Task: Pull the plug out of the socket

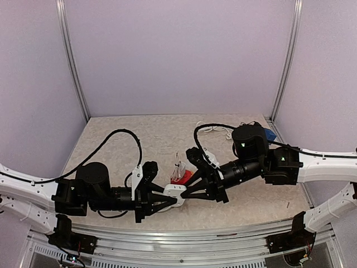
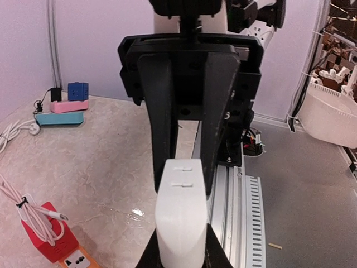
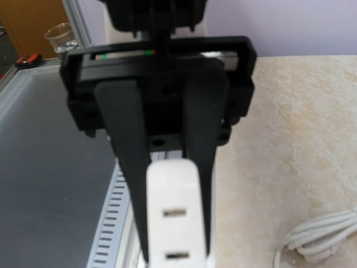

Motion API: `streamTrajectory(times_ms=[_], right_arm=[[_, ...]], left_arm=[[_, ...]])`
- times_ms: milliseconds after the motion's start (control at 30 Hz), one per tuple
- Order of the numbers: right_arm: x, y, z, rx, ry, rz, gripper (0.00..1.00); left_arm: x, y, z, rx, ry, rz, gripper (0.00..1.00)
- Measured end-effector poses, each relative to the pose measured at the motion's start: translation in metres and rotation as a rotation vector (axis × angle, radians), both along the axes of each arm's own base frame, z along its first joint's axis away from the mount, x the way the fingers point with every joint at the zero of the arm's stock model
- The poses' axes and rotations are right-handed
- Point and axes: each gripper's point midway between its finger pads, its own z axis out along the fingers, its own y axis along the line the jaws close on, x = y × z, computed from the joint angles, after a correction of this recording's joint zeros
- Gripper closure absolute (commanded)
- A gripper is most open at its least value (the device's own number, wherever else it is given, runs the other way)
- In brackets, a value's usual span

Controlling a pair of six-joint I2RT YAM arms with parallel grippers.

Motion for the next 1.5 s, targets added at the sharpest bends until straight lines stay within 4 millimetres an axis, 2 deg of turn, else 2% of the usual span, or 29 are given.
streamTrajectory(times_ms=[100,133,200,300,400,500,600,700,800,867,1000,1233,1500], right_arm=[[0.000,0.001,0.003,0.011,0.000,-0.001,0.50],[0.002,0.002,0.005,0.019,-0.004,-0.011,0.38],[0.004,0.002,0.008,0.024,-0.001,-0.031,0.22],[0.013,-0.006,0.020,0.052,-0.022,-0.092,0.11],[0.021,-0.020,0.040,0.103,-0.053,-0.155,0.09],[0.030,-0.030,0.053,0.135,-0.075,-0.208,0.08],[0.037,-0.032,0.053,0.134,-0.077,-0.244,0.08],[0.041,-0.034,0.042,0.109,-0.066,-0.267,0.07],[0.043,-0.035,0.034,0.091,-0.060,-0.285,0.07],[0.045,-0.035,0.033,0.088,-0.060,-0.294,0.07],[0.049,-0.036,0.032,0.087,-0.063,-0.310,0.07],[0.056,-0.040,0.023,0.068,-0.055,-0.334,0.07],[0.062,-0.044,0.012,0.046,-0.040,-0.358,0.07]], left_arm=[[-0.001,0.001,0.004,-0.010,0.003,-0.010,0.99],[0.001,0.003,0.005,-0.014,0.004,-0.001,1.00],[0.009,0.007,0.008,-0.023,0.011,0.025,1.00],[0.028,0.018,0.017,-0.055,0.032,0.088,1.00],[0.061,0.039,0.031,-0.106,0.073,0.192,1.00],[0.107,0.069,0.040,-0.146,0.122,0.341,1.00],[0.166,0.116,0.050,-0.198,0.181,0.532,1.00],[0.221,0.171,0.054,-0.259,0.260,0.702,1.00],[0.265,0.207,0.043,-0.278,0.352,0.802,1.00],[0.293,0.222,0.023,-0.265,0.436,0.848,1.00],[0.344,0.234,-0.017,-0.235,0.598,0.883,1.00],[0.413,0.232,-0.078,-0.177,0.757,0.901,1.00],[0.457,0.227,-0.133,-0.121,0.873,0.910,0.98]])
